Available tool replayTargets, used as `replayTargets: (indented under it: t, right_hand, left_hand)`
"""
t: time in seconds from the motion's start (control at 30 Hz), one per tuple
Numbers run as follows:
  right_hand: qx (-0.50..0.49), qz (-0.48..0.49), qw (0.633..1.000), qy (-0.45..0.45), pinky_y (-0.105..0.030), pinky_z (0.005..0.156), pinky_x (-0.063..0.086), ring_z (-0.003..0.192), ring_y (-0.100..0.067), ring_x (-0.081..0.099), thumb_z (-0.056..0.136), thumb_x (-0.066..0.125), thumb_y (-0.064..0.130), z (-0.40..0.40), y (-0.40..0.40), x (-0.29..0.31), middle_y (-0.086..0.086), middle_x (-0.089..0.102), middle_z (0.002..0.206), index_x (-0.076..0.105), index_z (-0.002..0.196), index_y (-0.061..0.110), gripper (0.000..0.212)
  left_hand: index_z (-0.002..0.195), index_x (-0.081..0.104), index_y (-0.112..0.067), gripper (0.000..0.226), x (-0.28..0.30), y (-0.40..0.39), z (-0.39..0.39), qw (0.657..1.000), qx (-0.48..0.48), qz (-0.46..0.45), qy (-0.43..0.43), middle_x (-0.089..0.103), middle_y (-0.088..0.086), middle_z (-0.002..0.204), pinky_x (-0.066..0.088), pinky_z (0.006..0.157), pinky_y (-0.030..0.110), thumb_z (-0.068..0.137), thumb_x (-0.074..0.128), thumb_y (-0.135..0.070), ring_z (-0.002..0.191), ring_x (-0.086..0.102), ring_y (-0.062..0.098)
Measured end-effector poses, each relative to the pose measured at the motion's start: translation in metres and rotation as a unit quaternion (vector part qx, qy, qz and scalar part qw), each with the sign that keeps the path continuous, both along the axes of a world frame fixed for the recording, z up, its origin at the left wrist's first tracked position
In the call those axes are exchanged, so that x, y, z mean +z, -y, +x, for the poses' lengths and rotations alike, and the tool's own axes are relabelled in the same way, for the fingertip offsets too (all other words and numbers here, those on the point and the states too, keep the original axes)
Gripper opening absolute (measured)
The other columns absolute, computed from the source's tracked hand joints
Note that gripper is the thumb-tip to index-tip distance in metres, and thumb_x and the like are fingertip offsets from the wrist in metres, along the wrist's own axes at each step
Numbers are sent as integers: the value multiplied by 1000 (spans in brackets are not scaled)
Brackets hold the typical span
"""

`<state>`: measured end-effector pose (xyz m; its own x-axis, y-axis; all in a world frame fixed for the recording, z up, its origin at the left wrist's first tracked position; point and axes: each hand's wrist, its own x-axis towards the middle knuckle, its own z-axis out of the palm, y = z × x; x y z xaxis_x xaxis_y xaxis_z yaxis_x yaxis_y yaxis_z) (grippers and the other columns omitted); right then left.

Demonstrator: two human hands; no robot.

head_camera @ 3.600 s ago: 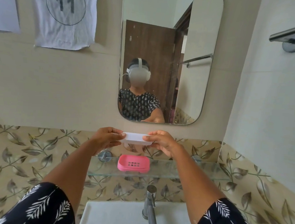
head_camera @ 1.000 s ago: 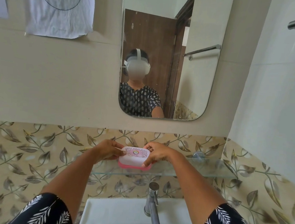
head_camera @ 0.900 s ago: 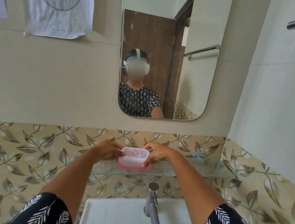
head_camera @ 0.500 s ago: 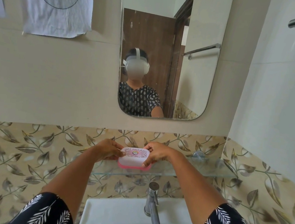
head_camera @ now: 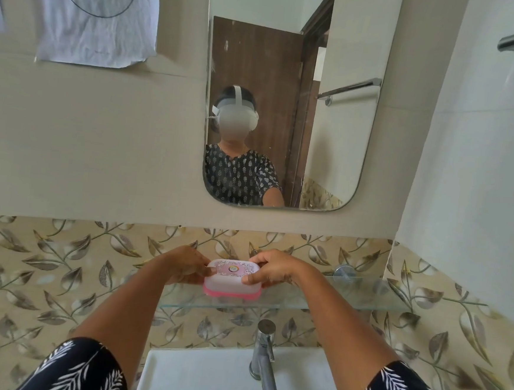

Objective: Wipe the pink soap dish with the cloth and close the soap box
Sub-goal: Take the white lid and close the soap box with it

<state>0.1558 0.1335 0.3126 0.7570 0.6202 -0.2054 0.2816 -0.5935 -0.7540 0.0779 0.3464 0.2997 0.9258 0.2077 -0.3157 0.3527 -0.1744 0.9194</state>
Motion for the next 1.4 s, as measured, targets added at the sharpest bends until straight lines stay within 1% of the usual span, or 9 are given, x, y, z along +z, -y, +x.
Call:
replayTargets:
  t: [0.23,0.4,0.57,0.7,0.83,0.93,1.13,1.23,1.4]
  right_hand:
    - [-28,20,999,-20,-40,91,55,107,-24,64,65,87,17,2,2,-2,-9,66,118,59,124,6,66]
    - [-26,18,999,-25,-43,94,52,109,-26,63,66,86,14,2,5,0,-9,67,115,62,116,9,56]
    - [-24,36,999,-21,-36,93,51,106,-20,62,66,85,14,3,10,-1,-5,67,117,63,120,12,58]
    - [-48,73,996,-21,-32,84,53,112,-23,57,63,87,13,5,18,-7,-9,57,129,49,133,11,79]
    - [-47,137,989,-42,-42,95,52,112,-25,59,62,87,6,7,24,-13,-15,59,125,53,128,10,74]
    - [-37,176,983,-41,-31,92,53,113,-22,59,67,83,1,2,24,-14,-16,60,125,54,127,5,67]
    - [-30,277,958,-66,-18,76,52,103,-14,61,73,74,-7,-5,24,-16,-11,65,116,58,122,4,52]
    - [-23,347,930,-117,-23,75,51,96,-14,62,75,74,-1,-7,24,-11,-5,67,109,61,116,11,45]
    - [4,368,911,-186,-30,71,56,86,-20,65,69,73,13,-16,23,-3,-12,67,101,58,121,2,55]
  left_hand:
    - [112,64,7,35,-1,-3,1,999,-22,1,-23,70,20,108,59,81,35,78,72,2,101,68,29]
    - [114,64,4,39,0,-2,-3,998,-60,-4,-21,70,19,110,58,85,36,76,74,-1,102,68,28]
    - [113,67,-4,39,6,3,-7,994,-93,62,-16,70,11,98,56,66,22,76,77,-11,76,64,15]
    - [110,70,-12,38,3,6,-11,991,-86,104,9,69,4,97,49,69,22,73,79,-15,83,58,13]
    - [108,67,4,36,3,6,-13,998,-47,-7,36,71,16,105,59,71,27,75,76,-6,86,67,20]
    - [103,67,11,35,4,7,-15,998,-34,-37,24,71,17,102,59,72,30,74,77,-4,87,68,21]
    - [106,67,-3,34,7,15,-22,996,-40,-79,4,65,5,79,41,56,18,76,74,-16,63,53,11]
    - [99,66,-6,37,8,14,-28,990,-68,-115,43,67,6,79,52,62,23,66,76,-18,66,61,15]
    - [71,74,-14,5,11,18,-35,982,-108,-113,106,73,10,85,59,73,32,68,74,-10,73,70,20]
